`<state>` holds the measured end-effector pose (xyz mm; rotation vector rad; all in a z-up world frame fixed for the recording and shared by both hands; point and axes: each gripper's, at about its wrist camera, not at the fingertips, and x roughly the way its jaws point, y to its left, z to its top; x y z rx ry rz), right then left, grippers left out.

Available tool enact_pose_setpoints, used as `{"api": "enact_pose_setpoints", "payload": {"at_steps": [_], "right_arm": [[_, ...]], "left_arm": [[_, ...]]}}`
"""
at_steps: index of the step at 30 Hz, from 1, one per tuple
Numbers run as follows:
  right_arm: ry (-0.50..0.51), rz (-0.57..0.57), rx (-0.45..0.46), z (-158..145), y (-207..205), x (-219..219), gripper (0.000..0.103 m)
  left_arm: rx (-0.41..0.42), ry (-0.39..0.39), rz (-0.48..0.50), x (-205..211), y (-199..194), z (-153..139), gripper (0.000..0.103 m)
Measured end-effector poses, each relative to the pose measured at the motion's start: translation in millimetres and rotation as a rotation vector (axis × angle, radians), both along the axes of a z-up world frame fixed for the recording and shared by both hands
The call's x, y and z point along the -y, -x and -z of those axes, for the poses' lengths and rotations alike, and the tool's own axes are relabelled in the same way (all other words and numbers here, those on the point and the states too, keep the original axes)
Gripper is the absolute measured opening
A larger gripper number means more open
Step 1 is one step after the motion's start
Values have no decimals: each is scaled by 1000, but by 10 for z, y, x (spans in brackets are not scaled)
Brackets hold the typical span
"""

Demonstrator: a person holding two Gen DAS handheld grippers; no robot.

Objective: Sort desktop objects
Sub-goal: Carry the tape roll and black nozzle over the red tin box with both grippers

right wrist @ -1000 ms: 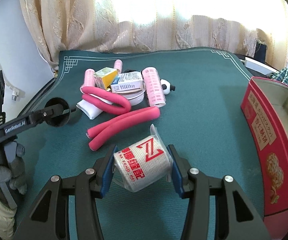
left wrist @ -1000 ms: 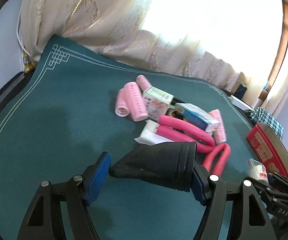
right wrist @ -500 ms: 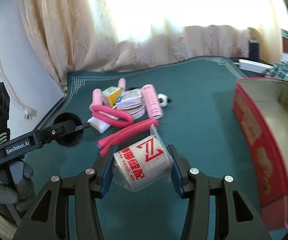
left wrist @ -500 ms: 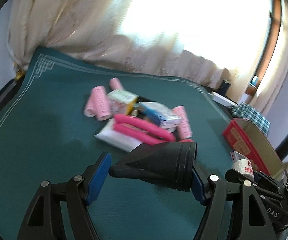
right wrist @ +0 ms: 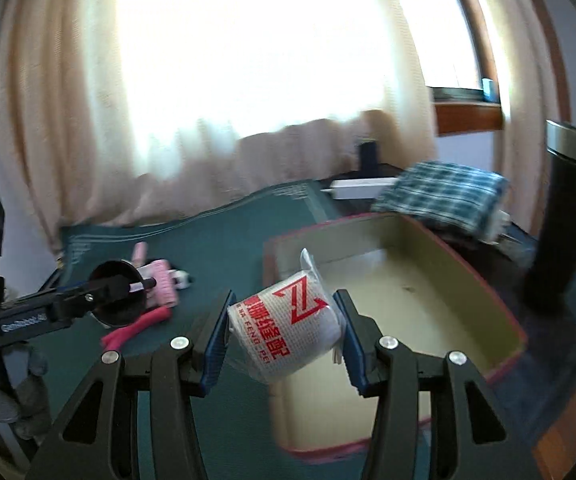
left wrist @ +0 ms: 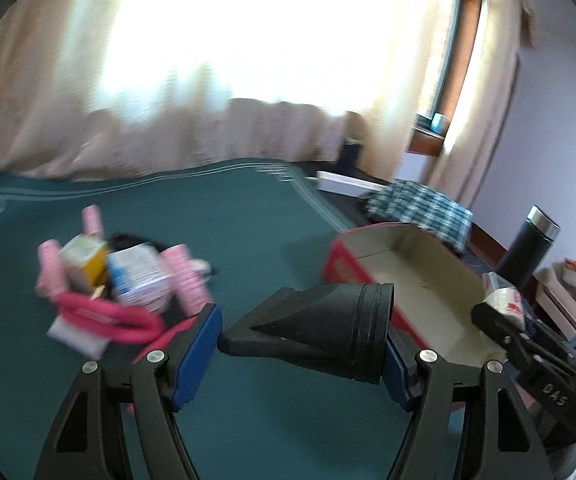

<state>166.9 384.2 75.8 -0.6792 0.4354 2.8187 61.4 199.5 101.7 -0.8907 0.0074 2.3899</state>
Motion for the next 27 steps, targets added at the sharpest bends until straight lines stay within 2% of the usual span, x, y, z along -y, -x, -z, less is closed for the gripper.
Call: {"api": "enact_pose_setpoints", "payload": {"at_steps": [10,17,18,19,21,27], "right_arm": [[1,97,55,71,-29,-409,54],[-4,126,93,101,-30,-546,56],[-5,127,94,99,-32,-552,62],[-7,129,91,97,-38,-558,72],[-19,140,82,86,-53,-560,83],[-21,154,97,119,-15,-575,83]], "left_arm": [[-23,21,174,-869,11,-129,75],[27,14,248,-1277,150,-37,75],[30,14,260,-1327,151,-23,75],[29,14,266,-1362,153,-13,76],[28,6,274,-1371,161,-7,85],[54,-29,220,-1229,297,0,86]]}}
